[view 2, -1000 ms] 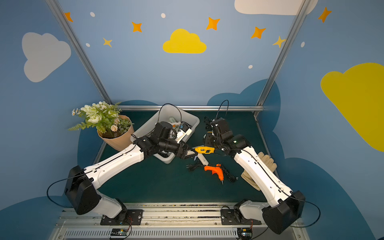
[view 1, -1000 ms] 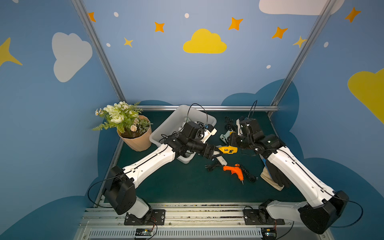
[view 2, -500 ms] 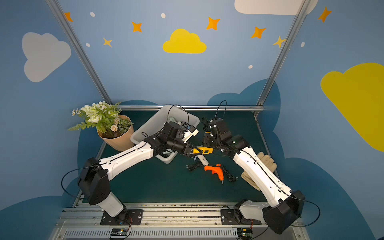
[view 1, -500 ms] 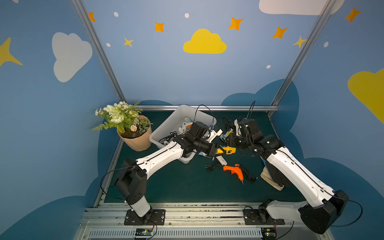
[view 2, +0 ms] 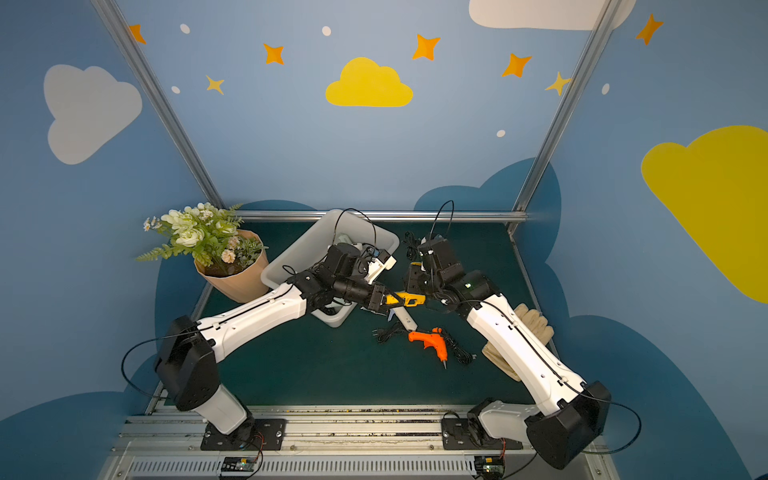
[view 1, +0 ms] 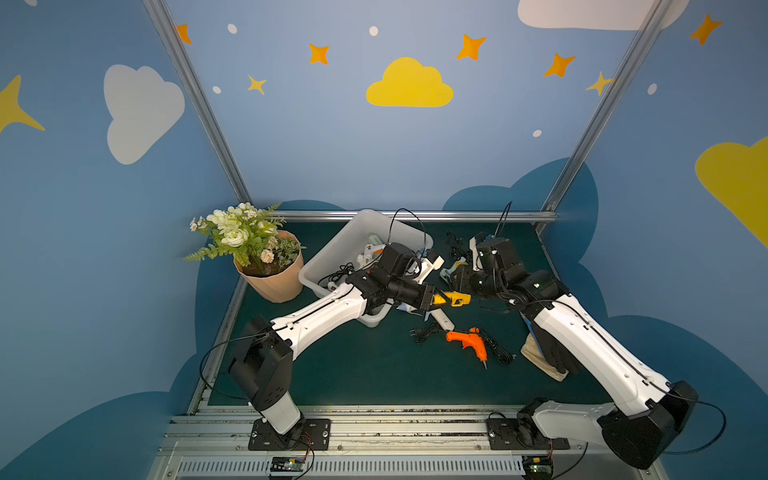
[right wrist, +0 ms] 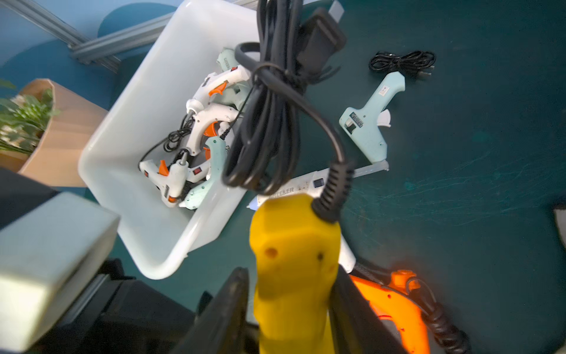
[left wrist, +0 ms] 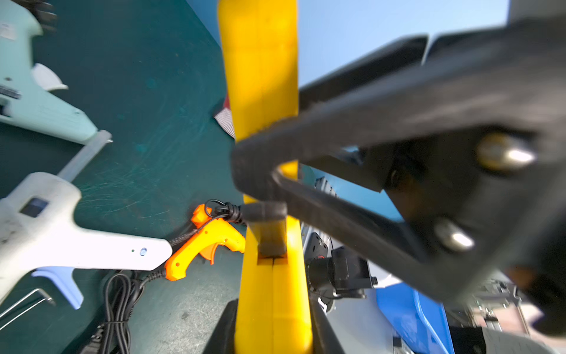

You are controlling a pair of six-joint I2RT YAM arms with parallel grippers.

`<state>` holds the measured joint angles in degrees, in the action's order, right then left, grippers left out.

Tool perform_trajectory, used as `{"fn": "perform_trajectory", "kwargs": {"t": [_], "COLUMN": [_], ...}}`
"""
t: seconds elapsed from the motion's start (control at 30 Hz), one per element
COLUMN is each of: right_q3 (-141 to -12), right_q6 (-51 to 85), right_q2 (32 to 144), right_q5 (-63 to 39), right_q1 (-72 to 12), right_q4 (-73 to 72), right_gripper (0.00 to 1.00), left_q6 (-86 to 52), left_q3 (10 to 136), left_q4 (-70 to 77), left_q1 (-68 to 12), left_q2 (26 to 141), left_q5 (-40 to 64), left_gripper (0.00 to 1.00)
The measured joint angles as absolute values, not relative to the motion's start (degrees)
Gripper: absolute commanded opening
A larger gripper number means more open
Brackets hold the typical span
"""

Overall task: Put the hot melt glue gun into the storage box
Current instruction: Pick up the hot melt adhesive gun from the center of the board, then place the hot melt adhesive gun in the storage box.

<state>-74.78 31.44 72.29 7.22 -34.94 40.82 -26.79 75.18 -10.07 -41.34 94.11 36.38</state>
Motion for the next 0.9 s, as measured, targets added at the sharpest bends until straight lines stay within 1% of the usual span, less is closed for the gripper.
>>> {"fn": "perform_trajectory", "kwargs": {"t": [0.07, 0.23, 0.5, 0.53, 0.6, 0.77, 0.9], "right_q3": [-74.13, -71.16, -68.01, -67.61, -66.94, -65.63, -64.88], "right_q6": [31.51, 31.92, 32.38, 32.51, 32.58, 32.99, 33.3], "right_q2": [70.78, 66.61, 60.99, 60.25, 59.02, 57.21, 57.1], "right_q5": [7.7, 8.93, 11.6, 11.81, 12.14, 12.56, 12.73], "right_q1": [-35.07, -35.09, -35.09, -35.09, -35.09, -35.09, -35.09], "right_q4": [39.99, 38.04, 37.3, 37.28, 37.08, 36.56, 36.25], "right_gripper": [0.68, 0.79, 0.91, 0.96, 0.98, 0.98, 0.98], "left_q6": [-28.45, -32.93, -38.65, -39.24, -40.42, -43.81, -46.81], "left_q3": [73.3, 67.51, 59.51, 58.59, 57.17, 56.34, 56.34], "left_q4": [-9.34, -5.96, -2.55, -2.46, -2.5, -2.72, -2.68], "left_q1": [-40.47, -36.27, -27.38, -26.06, -23.68, -18.55, -16.05], "left_q2": [92.71, 88.49, 83.07, 82.48, 81.62, 81.32, 81.58], "left_q5": [35.53, 33.91, 30.76, 30.09, 29.02, 26.65, 26.28], "left_gripper": [0.03, 0.03, 0.03, 0.03, 0.03, 0.03, 0.03]}}
